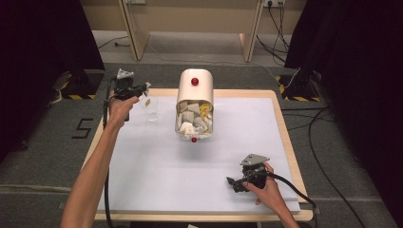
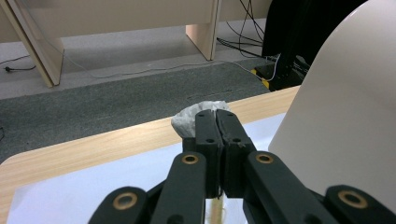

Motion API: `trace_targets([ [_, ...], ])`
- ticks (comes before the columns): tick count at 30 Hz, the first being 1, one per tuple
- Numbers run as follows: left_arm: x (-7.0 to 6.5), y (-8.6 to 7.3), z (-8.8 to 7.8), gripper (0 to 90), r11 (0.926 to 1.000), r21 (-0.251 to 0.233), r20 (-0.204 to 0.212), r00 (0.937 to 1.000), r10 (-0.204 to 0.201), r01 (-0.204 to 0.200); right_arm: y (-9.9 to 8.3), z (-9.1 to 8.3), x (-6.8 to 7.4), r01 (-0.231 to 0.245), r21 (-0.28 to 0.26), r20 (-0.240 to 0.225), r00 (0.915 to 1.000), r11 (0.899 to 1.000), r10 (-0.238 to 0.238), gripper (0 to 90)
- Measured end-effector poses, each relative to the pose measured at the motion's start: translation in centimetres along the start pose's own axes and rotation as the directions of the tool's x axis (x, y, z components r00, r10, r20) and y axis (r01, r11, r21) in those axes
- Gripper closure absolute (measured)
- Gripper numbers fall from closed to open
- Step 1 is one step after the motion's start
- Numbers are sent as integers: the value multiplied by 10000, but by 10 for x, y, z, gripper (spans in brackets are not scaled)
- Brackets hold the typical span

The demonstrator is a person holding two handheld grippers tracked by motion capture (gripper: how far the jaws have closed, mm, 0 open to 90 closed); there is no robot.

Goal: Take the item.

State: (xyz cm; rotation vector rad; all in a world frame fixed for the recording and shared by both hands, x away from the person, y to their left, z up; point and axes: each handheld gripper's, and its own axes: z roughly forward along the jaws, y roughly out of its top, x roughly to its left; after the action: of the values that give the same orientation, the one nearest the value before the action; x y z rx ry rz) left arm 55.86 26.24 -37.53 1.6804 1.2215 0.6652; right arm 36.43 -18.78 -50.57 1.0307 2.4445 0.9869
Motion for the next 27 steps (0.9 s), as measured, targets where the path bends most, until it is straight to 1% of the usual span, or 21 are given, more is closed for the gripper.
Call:
trace_targets([
  [4, 4, -5, 5, 872, 9998, 198, -131, 9999, -96, 98, 0, 0, 0, -1, -2, 5, 10000, 10000, 1, 4],
  [9, 7, -10, 9, 870, 9990, 406, -173, 9997, -165, 171, 0, 0, 0, -14, 2, -1, 10000, 10000, 14, 4],
  [13, 6, -15, 12, 868, 9977, 673, -137, 9999, -86, 95, 0, 0, 0, -2, 11, -3, 10000, 10000, 2, 4],
  [16, 6, -20, 15, 866, 9946, 1039, -169, 9998, 45, -27, 0, 0, 0, 2, 9, -2, 10000, 10000, -2, 4],
  [19, 5, -24, 16, 865, 9928, 1196, -155, 9999, 28, -10, 0, 0, 0, 0, 12, -4, 10000, 10000, 0, 4],
  [20, 4, -25, 16, 866, 9920, 1260, -169, 9998, 99, -77, 0, 0, 0, -11, 9, -6, 10000, 10000, 11, 3],
  [24, 3, -32, 18, 865, 9885, 1504, -160, 9998, 148, -123, 0, 0, 0, 2, 9, -1, 10000, 10000, -2, 4],
  [25, 3, -32, 18, 861, 9885, 1504, -160, 9998, 148, -123, 0, 0, 0, 2, 9, -1, 10000, 10000, -2, 4],
  [27, 4, -35, 20, 850, 9860, 1664, -129, 9998, 152, -129, 0, 0, 0, -2, 1, 2, 10000, 10000, 2, 3],
])
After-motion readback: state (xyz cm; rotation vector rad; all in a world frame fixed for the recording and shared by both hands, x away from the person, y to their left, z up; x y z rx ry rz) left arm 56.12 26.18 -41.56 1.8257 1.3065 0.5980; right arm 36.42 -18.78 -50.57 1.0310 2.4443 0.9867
